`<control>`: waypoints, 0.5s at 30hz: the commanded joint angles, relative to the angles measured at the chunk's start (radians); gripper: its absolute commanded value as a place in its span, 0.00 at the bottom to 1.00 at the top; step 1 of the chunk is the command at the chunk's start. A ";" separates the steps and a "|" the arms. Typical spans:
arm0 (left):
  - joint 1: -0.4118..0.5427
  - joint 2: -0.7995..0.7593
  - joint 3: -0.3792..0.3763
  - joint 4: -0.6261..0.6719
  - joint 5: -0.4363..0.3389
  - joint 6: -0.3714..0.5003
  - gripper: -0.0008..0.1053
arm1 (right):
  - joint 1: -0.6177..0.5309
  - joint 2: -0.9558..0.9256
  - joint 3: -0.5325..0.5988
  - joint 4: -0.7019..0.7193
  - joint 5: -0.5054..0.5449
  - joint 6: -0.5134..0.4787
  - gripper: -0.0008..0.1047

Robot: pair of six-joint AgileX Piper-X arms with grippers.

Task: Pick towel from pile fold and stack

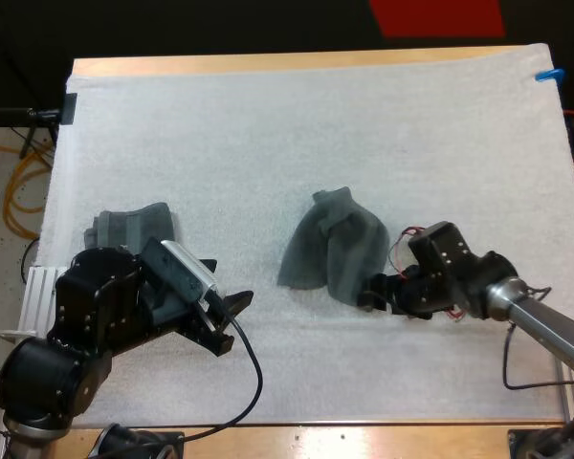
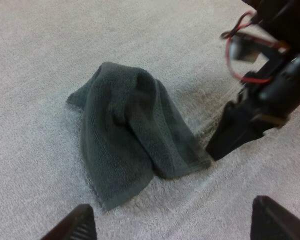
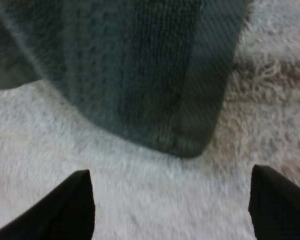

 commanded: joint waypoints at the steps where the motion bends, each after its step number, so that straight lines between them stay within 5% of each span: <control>1: -0.005 -0.004 -0.001 -0.001 0.007 -0.002 0.60 | 0.002 0.020 -0.001 -0.046 -0.013 0.025 0.61; 11: -0.005 -0.004 -0.001 -0.001 0.007 -0.002 0.60 | 0.002 0.157 -0.001 -0.167 -0.110 0.113 0.59; 15: -0.005 -0.004 -0.001 -0.001 0.007 -0.002 0.60 | 0.002 0.163 -0.001 -0.167 -0.093 0.113 0.41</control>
